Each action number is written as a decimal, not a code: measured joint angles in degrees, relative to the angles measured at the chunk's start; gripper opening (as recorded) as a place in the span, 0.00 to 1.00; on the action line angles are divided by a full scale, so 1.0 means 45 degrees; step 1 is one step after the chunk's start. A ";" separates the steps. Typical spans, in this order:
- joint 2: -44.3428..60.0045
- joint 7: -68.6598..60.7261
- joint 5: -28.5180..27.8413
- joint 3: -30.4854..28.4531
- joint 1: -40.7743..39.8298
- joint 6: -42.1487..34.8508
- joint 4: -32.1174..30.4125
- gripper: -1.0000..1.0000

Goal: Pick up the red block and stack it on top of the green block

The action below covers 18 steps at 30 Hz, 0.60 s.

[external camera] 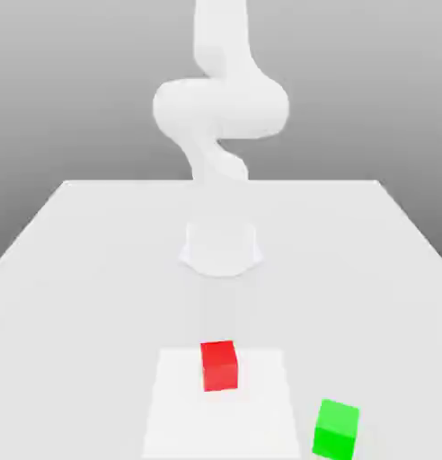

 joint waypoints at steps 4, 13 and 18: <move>0.1835 -0.0630 0.0333 -0.0430 0.0357 0.1192 -0.1301 0.50; 0.6009 -0.1742 0.0658 -0.0773 0.0827 0.3890 -0.4212 0.50; 0.8607 -0.1719 -0.0095 -0.0740 0.0711 0.5661 -0.5873 0.50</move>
